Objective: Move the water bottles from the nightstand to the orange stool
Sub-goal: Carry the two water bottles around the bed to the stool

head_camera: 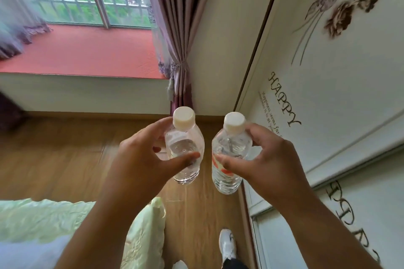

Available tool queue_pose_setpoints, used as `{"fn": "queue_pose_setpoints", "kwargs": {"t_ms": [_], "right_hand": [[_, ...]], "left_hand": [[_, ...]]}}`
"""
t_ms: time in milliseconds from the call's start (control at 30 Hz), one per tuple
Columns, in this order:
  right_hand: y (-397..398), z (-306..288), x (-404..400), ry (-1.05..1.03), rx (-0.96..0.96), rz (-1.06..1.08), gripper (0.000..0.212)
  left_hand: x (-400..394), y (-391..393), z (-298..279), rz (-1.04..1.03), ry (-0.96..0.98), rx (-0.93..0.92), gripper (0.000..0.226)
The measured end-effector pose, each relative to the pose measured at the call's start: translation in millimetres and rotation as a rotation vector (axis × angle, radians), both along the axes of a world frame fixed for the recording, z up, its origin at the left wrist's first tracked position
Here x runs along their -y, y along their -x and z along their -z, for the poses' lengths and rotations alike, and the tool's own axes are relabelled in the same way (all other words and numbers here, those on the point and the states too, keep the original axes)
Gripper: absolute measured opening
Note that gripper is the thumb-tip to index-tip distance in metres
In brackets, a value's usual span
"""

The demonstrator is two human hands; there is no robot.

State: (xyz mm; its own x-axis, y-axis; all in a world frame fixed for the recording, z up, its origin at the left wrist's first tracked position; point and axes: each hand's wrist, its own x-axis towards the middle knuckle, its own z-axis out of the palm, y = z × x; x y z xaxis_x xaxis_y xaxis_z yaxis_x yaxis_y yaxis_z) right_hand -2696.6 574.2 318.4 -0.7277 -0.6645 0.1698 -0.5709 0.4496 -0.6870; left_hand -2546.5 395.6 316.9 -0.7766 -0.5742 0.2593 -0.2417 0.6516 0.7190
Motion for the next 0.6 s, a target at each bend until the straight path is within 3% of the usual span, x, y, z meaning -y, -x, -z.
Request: {"fn": "queue_pose_setpoints", "kwargs": {"t_ms": [333,600], "right_hand": [[72,11,104,0.089,0.111,-0.273,0.078],[134,-25,189,0.168,0.085,-0.542,0.075]], "left_hand": [[52,25,-11,-0.268,0.058,0.058,0.077],[78,63,-44,-0.502,0.109,-0.008,0.073]]}}
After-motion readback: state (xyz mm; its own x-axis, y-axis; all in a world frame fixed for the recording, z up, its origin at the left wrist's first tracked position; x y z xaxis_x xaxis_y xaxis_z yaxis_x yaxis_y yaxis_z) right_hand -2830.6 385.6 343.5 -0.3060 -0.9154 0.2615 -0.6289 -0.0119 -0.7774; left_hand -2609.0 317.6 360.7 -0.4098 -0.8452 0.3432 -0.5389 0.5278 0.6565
